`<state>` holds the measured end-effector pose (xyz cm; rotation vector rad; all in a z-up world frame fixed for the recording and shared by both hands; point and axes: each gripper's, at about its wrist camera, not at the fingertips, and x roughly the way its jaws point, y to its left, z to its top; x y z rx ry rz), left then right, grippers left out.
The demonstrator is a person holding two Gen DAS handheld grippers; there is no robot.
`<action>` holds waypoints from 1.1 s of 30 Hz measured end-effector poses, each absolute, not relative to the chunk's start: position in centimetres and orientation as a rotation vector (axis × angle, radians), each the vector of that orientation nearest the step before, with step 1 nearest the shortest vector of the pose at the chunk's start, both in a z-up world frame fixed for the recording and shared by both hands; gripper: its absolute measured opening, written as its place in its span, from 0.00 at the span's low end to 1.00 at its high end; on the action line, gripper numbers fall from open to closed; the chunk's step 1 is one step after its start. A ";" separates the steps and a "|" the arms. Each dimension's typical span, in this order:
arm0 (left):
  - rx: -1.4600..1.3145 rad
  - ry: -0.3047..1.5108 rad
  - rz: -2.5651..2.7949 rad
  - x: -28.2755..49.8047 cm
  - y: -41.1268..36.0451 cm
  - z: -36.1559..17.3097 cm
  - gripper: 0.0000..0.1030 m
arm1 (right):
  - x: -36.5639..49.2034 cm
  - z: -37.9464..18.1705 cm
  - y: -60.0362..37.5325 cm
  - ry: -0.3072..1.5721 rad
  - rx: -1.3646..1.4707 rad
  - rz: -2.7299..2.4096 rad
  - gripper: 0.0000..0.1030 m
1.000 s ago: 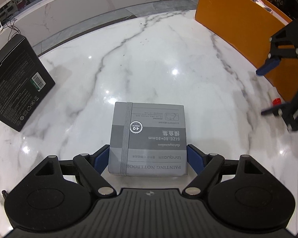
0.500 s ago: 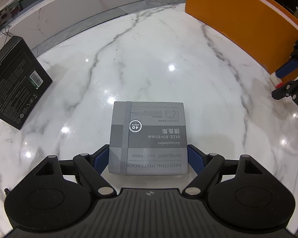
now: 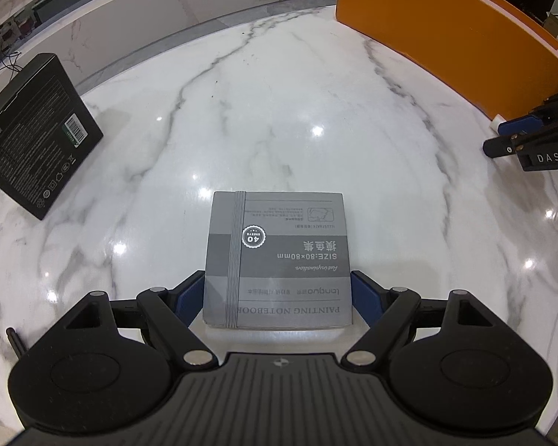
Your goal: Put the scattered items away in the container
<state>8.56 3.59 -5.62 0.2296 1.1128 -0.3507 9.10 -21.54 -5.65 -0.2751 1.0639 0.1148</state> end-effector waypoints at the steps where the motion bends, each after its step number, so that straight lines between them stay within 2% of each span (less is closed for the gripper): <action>1: 0.229 1.112 -0.351 8.5 3.7 -5.6 0.92 | 8.6 -5.7 -21.7 1.038 -0.262 0.111 0.33; 6: 0.228 1.109 -0.350 8.3 3.9 -5.6 0.92 | 7.2 -7.0 -22.7 0.923 -0.205 0.089 0.31; 7: 0.228 1.109 -0.350 8.3 3.9 -5.6 0.92 | 7.0 -7.1 -22.8 0.915 -0.199 0.085 0.22; 8: 0.227 1.109 -0.349 8.3 3.9 -5.6 0.92 | 6.8 -7.1 -22.9 0.911 -0.191 0.092 0.09; 9: 0.227 1.109 -0.349 8.3 3.8 -5.6 0.92 | 6.7 -7.2 -22.9 0.911 -0.186 0.102 0.04; 11: 0.227 1.107 -0.348 8.2 3.8 -5.6 0.92 | 6.5 -7.3 -22.8 0.904 -0.186 0.120 0.00; 27: 0.223 1.108 -0.346 8.1 3.7 -5.6 0.93 | 4.1 -7.2 -21.7 0.895 -0.202 0.314 0.00; 33: 0.224 1.108 -0.346 8.1 3.7 -5.6 0.93 | 3.2 -5.5 -23.7 0.798 -0.121 0.141 0.13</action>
